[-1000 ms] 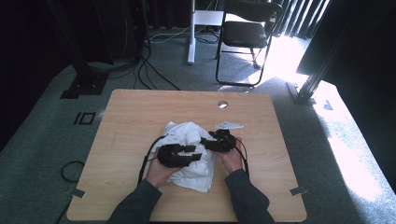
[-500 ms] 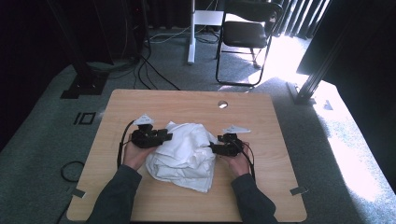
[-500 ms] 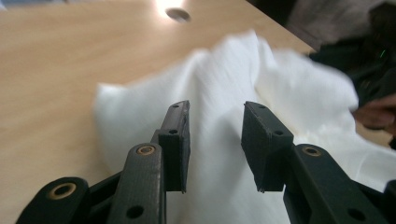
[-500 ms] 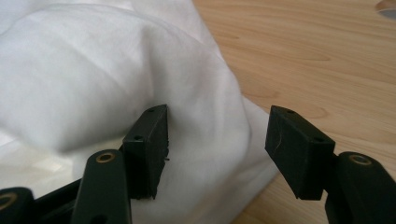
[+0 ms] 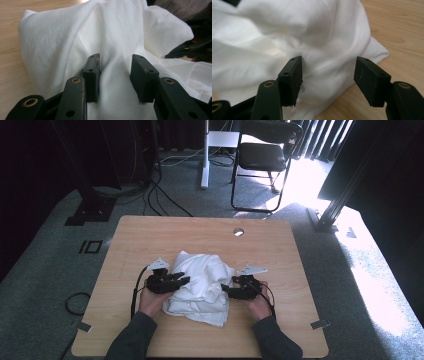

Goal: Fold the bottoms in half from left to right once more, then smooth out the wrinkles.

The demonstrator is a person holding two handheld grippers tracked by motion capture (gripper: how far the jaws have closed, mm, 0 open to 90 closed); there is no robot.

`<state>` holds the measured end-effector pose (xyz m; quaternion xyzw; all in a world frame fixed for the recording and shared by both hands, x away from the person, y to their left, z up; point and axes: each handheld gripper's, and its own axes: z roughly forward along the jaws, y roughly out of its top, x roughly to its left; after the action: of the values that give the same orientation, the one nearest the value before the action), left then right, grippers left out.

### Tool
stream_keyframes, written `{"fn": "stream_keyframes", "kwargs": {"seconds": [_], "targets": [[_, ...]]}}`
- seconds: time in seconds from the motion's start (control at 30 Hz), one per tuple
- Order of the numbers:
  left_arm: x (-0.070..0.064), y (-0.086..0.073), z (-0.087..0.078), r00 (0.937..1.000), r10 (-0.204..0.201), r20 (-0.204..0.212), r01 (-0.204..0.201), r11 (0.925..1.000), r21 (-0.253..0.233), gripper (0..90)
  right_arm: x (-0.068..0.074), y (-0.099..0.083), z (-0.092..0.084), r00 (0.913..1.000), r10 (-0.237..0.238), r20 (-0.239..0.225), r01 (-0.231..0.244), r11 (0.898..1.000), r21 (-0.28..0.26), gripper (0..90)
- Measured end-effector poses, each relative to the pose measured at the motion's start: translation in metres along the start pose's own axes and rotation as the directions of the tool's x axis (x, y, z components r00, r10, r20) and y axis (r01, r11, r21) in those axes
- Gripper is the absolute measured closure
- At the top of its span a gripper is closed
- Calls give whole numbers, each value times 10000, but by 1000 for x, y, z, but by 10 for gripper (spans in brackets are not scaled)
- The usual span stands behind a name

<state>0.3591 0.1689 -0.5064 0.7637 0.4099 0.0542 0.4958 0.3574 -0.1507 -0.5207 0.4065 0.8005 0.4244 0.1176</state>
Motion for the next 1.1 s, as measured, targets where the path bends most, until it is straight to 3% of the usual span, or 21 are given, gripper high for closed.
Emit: {"fn": "stream_keyframes", "kwargs": {"seconds": [0.23,0.4,0.47,0.53,0.6,0.67,0.7,0.73,0.77,0.87,0.93,1.03,1.1], "targets": [[-13,-14,2,9977,-344,-582,292,9958,-870,595,-10,18,30,9996,60,285,-66,9997,220,402],[-7,-6,14,9957,-603,-705,516,9915,-1191,587,-18,36,49,9980,-52,634,32,9995,305,393],[-3,-1,19,9955,-712,-633,632,9907,-1203,577,-23,42,45,9949,129,1001,-144,9998,145,389],[-2,2,21,9961,-711,-529,642,9905,-1218,576,-25,44,41,9944,251,1025,-252,9997,-3,389],[-3,5,20,9971,-631,-436,576,9913,-1187,557,-26,49,13,9929,297,1156,-226,9978,-617,409],[-5,7,16,9979,-498,-424,443,9915,-1224,544,-21,51,-9,9926,93,1215,41,9939,-1100,439],[-5,7,16,9979,-498,-424,443,9915,-1224,536,-21,51,-9,9926,93,1215,41,9939,-1100,439],[-5,10,10,9983,-471,-328,423,9898,-1362,536,-17,51,-20,9930,-40,1177,199,9907,-1343,458],[-5,11,7,9986,-429,-306,382,9892,-1417,536,-6,52,-38,9942,-399,995,566,9836,-1712,518],[-6,16,-5,9991,-311,-297,257,9853,-1689,526,11,52,-52,9947,-915,475,995,9725,-2105,566],[-5,20,-13,9989,-241,-401,166,9839,-1777,526,25,52,-55,9911,-1316,197,1328,9686,-2101,548],[-3,23,-19,9986,-161,-510,71,9851,-1717,526,39,50,-45,9869,-1606,-144,1559,9733,-1683,491],[-2,23,-19,9981,-131,-607,32,9869,-1615,526,46,45,-30,9808,-1930,-286,1893,9768,-1005,492]]}}
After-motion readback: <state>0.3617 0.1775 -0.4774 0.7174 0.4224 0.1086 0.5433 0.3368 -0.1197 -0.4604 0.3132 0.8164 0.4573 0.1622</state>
